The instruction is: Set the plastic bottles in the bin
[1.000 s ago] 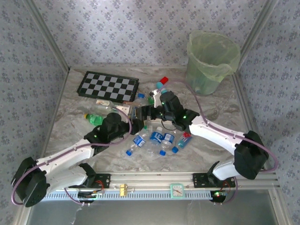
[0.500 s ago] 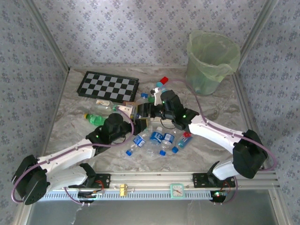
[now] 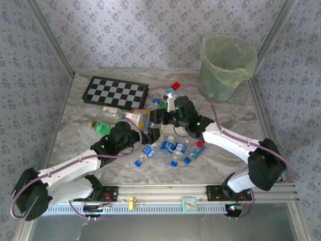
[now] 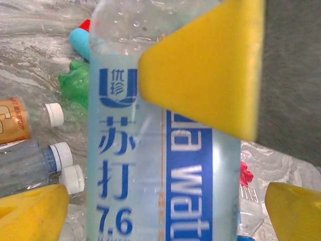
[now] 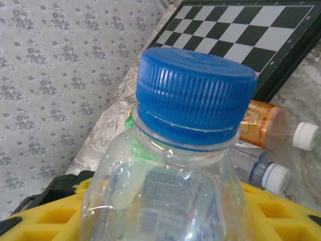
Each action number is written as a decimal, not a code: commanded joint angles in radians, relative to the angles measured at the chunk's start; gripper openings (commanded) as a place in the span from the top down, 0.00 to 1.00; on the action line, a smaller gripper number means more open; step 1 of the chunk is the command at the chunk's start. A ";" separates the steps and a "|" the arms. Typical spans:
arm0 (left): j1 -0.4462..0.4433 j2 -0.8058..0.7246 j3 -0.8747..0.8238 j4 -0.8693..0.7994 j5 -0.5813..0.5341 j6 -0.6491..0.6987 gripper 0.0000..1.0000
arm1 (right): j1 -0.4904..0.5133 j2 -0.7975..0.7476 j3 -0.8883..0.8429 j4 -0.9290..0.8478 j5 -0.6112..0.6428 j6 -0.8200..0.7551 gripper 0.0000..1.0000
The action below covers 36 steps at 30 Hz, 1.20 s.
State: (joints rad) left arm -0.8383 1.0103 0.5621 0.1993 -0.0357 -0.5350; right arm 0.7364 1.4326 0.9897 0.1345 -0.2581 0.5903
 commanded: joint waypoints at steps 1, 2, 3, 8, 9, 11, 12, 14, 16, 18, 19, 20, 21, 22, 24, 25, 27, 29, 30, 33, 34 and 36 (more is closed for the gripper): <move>-0.003 -0.044 0.009 -0.017 -0.064 0.003 0.00 | -0.041 -0.010 0.014 -0.057 0.023 -0.051 0.48; -0.002 -0.052 0.003 -0.026 -0.084 0.003 0.00 | -0.056 -0.017 0.023 -0.081 0.032 -0.066 0.48; 0.003 -0.060 -0.001 -0.042 -0.109 0.002 0.00 | -0.076 -0.027 0.033 -0.108 0.038 -0.084 0.48; 0.102 -0.095 -0.031 -0.128 -0.177 -0.053 0.00 | -0.186 -0.084 0.130 -0.246 0.077 -0.182 0.48; 0.137 -0.104 -0.045 -0.133 -0.173 -0.071 0.00 | -0.213 -0.093 0.159 -0.272 0.084 -0.205 0.49; 0.202 -0.121 -0.072 -0.134 -0.158 -0.100 0.00 | -0.258 -0.103 0.227 -0.313 0.097 -0.249 0.49; 0.236 -0.130 -0.083 -0.135 -0.152 -0.112 0.00 | -0.284 -0.103 0.267 -0.342 0.106 -0.273 0.49; 0.287 -0.141 -0.105 -0.136 -0.145 -0.125 0.00 | -0.328 -0.093 0.341 -0.387 0.124 -0.316 0.49; 0.332 -0.150 -0.123 -0.136 -0.144 -0.131 0.00 | -0.370 -0.074 0.417 -0.416 0.153 -0.363 0.49; 0.360 -0.156 -0.138 -0.136 -0.142 -0.134 0.00 | -0.407 -0.053 0.483 -0.424 0.175 -0.394 0.49; 0.372 -0.157 -0.145 -0.132 -0.139 -0.135 0.00 | -0.429 -0.038 0.519 -0.423 0.173 -0.400 0.49; 0.381 -0.158 -0.152 -0.128 -0.136 -0.135 0.00 | -0.447 -0.024 0.549 -0.418 0.173 -0.409 0.49; 0.390 -0.157 -0.160 -0.122 -0.133 -0.136 0.00 | -0.468 -0.007 0.585 -0.414 0.179 -0.416 0.49; 0.400 -0.155 -0.168 -0.114 -0.130 -0.137 0.00 | -0.486 0.012 0.619 -0.407 0.182 -0.425 0.49; 0.415 -0.149 -0.182 -0.098 -0.125 -0.138 0.00 | -0.520 0.052 0.681 -0.380 0.208 -0.453 0.49; 0.423 -0.145 -0.188 -0.090 -0.120 -0.141 0.00 | -0.533 0.077 0.716 -0.370 0.237 -0.466 0.49; 0.440 -0.134 -0.199 -0.073 -0.110 -0.149 0.00 | -0.558 0.128 0.775 -0.351 0.284 -0.492 0.49; 0.454 -0.121 -0.209 -0.058 -0.101 -0.157 0.00 | -0.581 0.175 0.823 -0.323 0.347 -0.494 0.50; 0.461 -0.116 -0.215 -0.051 -0.096 -0.164 0.00 | -0.594 0.198 0.840 -0.297 0.376 -0.500 0.50; 0.474 -0.105 -0.222 -0.041 -0.089 -0.172 0.00 | -0.627 0.273 0.907 -0.240 0.431 -0.509 0.50; 0.476 -0.104 -0.222 -0.041 -0.090 -0.172 0.00 | -0.640 0.304 0.940 -0.235 0.444 -0.509 0.50; 0.479 -0.106 -0.224 -0.045 -0.092 -0.169 0.00 | -0.662 0.369 1.014 -0.249 0.462 -0.507 0.51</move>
State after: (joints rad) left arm -0.3660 0.9054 0.3347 0.1158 -0.1425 -0.6937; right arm 0.1009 1.7470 1.9110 -0.1642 0.1242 0.1070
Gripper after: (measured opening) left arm 0.997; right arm 0.542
